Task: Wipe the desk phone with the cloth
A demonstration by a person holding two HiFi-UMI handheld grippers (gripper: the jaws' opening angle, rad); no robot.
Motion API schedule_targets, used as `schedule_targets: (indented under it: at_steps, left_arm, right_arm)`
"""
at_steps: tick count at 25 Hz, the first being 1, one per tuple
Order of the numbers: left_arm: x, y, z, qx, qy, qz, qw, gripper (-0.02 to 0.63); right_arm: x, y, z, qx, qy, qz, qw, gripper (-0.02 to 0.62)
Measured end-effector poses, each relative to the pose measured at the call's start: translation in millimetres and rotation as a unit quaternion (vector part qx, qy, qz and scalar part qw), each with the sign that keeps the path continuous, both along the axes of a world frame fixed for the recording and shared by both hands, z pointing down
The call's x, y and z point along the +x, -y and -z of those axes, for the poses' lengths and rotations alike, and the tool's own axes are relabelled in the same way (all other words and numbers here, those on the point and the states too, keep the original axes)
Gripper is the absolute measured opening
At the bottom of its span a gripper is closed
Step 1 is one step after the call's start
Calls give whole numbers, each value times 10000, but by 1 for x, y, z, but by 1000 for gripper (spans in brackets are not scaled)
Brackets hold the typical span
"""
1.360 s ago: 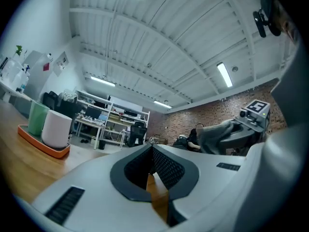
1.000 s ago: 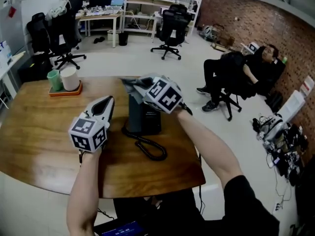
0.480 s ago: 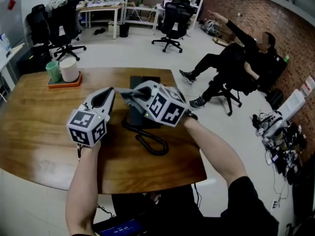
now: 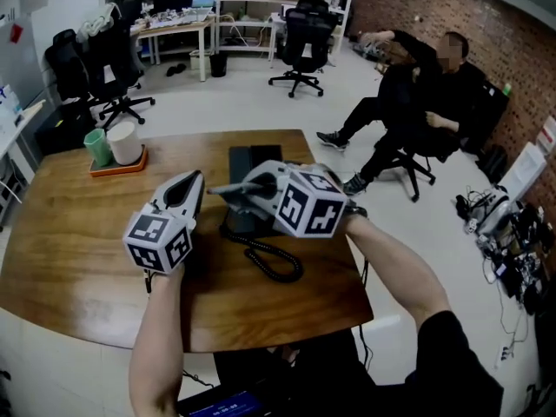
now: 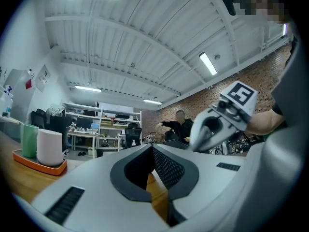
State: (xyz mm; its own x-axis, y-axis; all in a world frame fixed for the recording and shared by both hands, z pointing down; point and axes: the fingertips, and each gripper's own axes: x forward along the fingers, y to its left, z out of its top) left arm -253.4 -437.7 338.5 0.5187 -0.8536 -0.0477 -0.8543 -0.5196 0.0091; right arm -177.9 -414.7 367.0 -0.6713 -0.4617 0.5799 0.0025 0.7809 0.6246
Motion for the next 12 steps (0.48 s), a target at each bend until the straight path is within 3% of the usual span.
schedule_targets:
  at_steps: [3, 6, 9, 12]
  left_arm:
    - [0, 0, -2, -20, -17, 6, 10000, -9]
    - [1, -1, -5, -54, -41, 0, 10000, -9]
    - [2, -2, -6, -56, -34, -11, 10000, -9]
    - [2, -3, -4, -31, -18, -14, 10000, -9]
  right_arm:
    - [8, 75, 33, 157, 857, -1078, 9903, 26]
    - [11, 115, 31, 92, 1103, -1598, 9809, 26]
    - [5, 116, 21, 158, 939, -1525, 9837, 26]
    - [2, 92, 15, 280, 568, -1153, 9913, 26]
